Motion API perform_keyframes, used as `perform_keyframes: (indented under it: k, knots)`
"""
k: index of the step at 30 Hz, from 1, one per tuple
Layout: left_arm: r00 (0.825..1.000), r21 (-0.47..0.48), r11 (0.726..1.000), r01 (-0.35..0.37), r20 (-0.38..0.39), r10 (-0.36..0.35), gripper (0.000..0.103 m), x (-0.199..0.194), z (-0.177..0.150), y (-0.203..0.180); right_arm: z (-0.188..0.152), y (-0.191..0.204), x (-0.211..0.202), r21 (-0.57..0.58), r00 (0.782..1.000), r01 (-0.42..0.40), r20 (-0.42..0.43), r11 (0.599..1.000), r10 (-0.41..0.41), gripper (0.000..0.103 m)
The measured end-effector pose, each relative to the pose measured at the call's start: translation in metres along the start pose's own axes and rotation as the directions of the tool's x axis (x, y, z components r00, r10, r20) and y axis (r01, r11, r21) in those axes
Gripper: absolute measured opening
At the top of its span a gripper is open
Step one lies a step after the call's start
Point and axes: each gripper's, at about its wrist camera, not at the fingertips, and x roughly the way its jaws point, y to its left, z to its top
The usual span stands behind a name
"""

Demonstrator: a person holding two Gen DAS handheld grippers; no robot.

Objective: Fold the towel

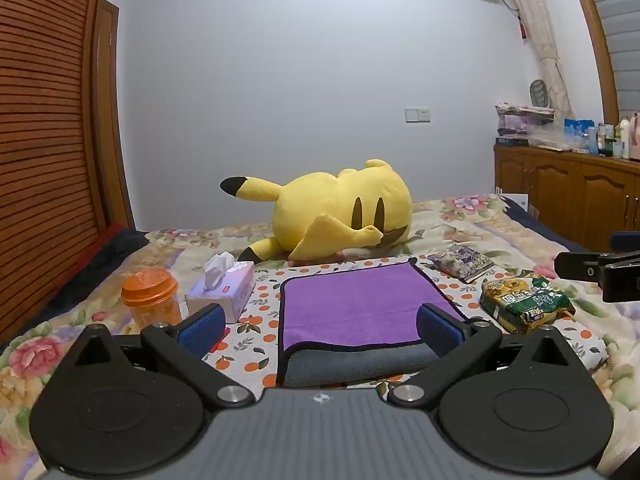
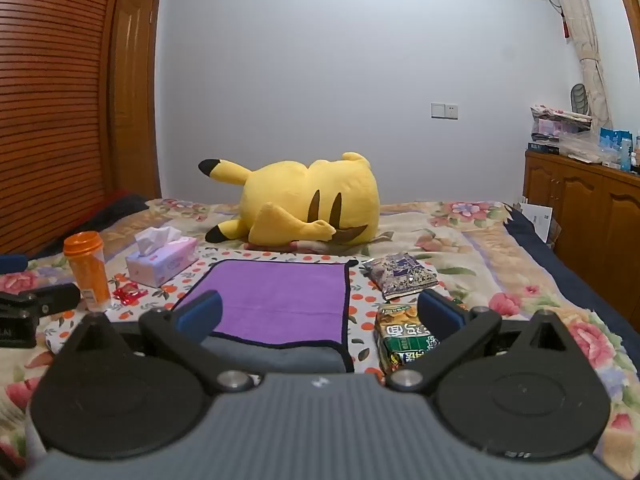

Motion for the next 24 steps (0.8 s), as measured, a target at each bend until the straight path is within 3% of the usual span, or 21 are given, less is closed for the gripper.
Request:
perform_keyframes:
  k: [24]
  knots:
    - [1.000, 0.006, 1.000, -0.002, 0.002, 0.002, 0.103, 0.0001, -0.0003, -0.0004, 0.0005, -0.0038, -0.0013, 0.005, 1.000, -0.002, 0.001, 1.000, 0.002, 0.103]
